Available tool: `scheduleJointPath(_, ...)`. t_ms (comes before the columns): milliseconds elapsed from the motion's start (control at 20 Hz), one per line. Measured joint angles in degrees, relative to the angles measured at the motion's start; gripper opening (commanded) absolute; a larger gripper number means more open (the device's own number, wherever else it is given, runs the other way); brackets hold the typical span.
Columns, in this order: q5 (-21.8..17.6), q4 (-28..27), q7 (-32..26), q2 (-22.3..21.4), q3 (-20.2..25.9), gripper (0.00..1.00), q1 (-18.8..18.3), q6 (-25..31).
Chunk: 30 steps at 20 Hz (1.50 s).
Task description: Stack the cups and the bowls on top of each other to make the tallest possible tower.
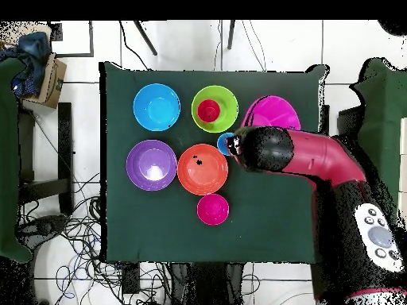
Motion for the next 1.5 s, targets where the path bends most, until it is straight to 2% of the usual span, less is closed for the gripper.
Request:
scheduleJointPath(400, 3.3, -3.6, 0.0, 0.3, -1.4, 0.0, 4.0, 0.0)
scheduleJointPath(700, 4.4, -5.0, 0.7, 0.3, -3.2, 0.0, 6.1, 0.0)
scheduleJointPath(1500, 4.9, -7.4, 9.2, 4.4, -8.6, 0.0, 12.3, 0.0)
